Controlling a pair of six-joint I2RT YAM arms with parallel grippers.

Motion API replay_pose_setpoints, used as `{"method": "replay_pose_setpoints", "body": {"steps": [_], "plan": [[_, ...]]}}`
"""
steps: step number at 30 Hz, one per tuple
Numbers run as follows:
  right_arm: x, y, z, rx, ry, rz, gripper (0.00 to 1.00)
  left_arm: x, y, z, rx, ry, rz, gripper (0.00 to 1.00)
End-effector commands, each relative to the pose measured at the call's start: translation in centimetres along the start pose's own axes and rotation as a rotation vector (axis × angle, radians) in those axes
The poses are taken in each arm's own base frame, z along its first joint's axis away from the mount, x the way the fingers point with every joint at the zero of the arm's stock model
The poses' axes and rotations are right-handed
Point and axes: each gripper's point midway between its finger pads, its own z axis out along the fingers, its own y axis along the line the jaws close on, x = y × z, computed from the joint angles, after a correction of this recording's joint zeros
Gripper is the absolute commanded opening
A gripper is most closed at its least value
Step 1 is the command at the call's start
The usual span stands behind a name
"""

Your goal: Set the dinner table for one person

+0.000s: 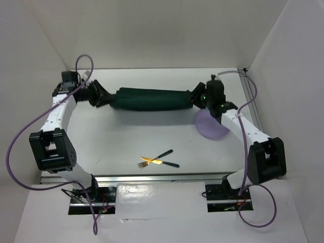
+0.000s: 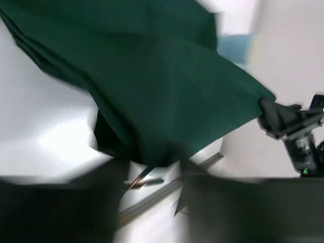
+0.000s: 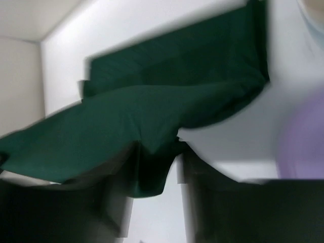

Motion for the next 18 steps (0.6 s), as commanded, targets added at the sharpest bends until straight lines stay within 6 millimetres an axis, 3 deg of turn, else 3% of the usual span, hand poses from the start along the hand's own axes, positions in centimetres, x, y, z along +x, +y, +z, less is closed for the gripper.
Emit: {"method": "replay_pose_setpoints", "body": {"steps": [1, 2, 3, 6, 9, 12, 14, 17, 18], "plan": [[2.3, -3.9, -2.6, 0.072, 0.015, 0.022, 0.68, 2.1, 4.9, -1.1, -0.142, -0.031, 0.038, 0.74], [2.9, -4.5, -3.2, 0.088, 0.032, 0.007, 0.95, 2.5, 6.1, -1.2, -0.195, -0.035, 0.045, 0.98], [3.5, -5.3, -4.2, 0.127, 0.053, -0.002, 1.0, 2.5, 6.6, -1.7, -0.224, -0.032, 0.034, 1.0], [2.8, -6.3, -5.5, 0.203, 0.047, -0.058, 1.0, 1.0, 6.3, -2.8, -0.285, -0.071, 0.053, 1.0], [1.3, -5.5, -6.7, 0.226, 0.035, -0.094, 1.0, -0.9, 5.2, -3.8, -0.333, -0.132, 0.091, 0.95], [0.7, -3.8, -6.3, 0.162, 0.039, -0.102, 0.88, -0.8, 4.6, -2.7, -0.337, -0.116, 0.105, 0.78], [1.9, -3.2, -4.8, 0.125, 0.095, -0.103, 0.7, -0.1, 5.2, -0.8, -0.363, -0.069, 0.111, 0.65], [4.7, -3.4, -2.4, 0.142, 0.192, -0.129, 0.46, 1.4, 5.6, 1.1, -0.381, -0.001, 0.127, 0.54], [5.2, -3.3, -1.9, 0.146, 0.215, -0.144, 0.32, 1.5, 5.9, 1.8, -0.389, 0.008, 0.131, 0.47]]}}
